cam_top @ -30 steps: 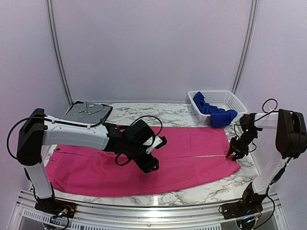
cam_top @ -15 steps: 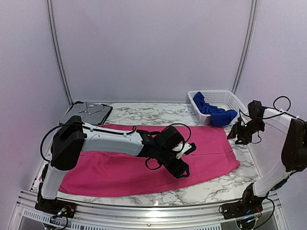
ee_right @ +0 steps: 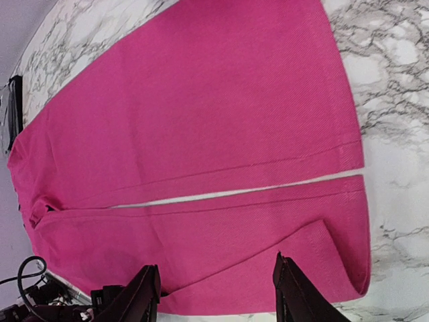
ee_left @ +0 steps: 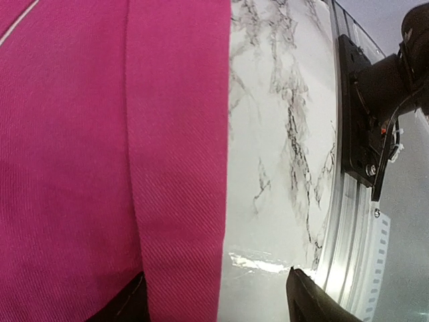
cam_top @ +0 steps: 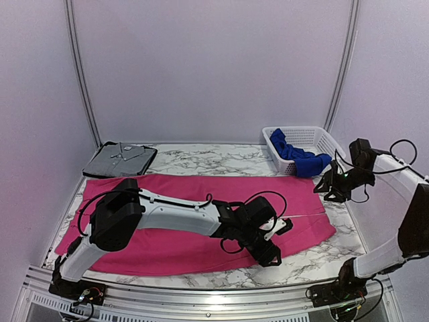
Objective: Fold and stack the mixed laundry pile
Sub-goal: Flatten out the crumpled trousers at the center of the board.
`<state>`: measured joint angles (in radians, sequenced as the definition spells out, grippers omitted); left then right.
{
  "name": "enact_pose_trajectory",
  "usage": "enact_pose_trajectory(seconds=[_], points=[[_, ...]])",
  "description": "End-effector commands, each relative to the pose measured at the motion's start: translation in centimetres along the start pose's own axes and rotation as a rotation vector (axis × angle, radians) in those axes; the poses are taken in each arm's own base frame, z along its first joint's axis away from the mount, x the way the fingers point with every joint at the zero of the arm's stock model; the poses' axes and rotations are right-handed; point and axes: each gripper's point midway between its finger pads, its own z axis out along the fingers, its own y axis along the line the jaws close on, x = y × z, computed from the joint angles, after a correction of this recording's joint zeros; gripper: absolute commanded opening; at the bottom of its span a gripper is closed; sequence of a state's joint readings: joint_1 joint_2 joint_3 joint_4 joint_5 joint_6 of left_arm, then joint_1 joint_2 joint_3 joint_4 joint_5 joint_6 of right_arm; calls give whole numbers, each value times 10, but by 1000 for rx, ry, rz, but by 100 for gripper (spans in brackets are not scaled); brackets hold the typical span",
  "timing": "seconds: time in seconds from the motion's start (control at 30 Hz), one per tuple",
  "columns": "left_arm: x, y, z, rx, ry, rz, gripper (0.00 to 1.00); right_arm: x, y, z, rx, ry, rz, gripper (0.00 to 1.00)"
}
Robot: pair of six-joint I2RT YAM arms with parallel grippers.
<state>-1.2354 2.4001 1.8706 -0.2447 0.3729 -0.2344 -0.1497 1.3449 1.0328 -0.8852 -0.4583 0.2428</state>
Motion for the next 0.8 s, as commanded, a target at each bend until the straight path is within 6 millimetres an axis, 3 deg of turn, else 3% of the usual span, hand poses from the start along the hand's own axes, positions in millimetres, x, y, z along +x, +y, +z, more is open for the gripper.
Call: enact_pose_trajectory(seconds=[0.0, 0.17, 0.43, 0.77], points=[[11, -20, 12, -25, 30, 113, 67, 27, 23, -3, -59, 53, -11, 53], [20, -32, 12, -124, 65, 309, 64, 52, 38, 3, -88, 118, -40, 52], [9, -32, -1, -377, 52, 577, 64, 100, 65, 20, -120, 251, -129, 44], [17, -39, 3, -495, 76, 721, 64, 161, 90, 60, -58, 457, -259, 30]])
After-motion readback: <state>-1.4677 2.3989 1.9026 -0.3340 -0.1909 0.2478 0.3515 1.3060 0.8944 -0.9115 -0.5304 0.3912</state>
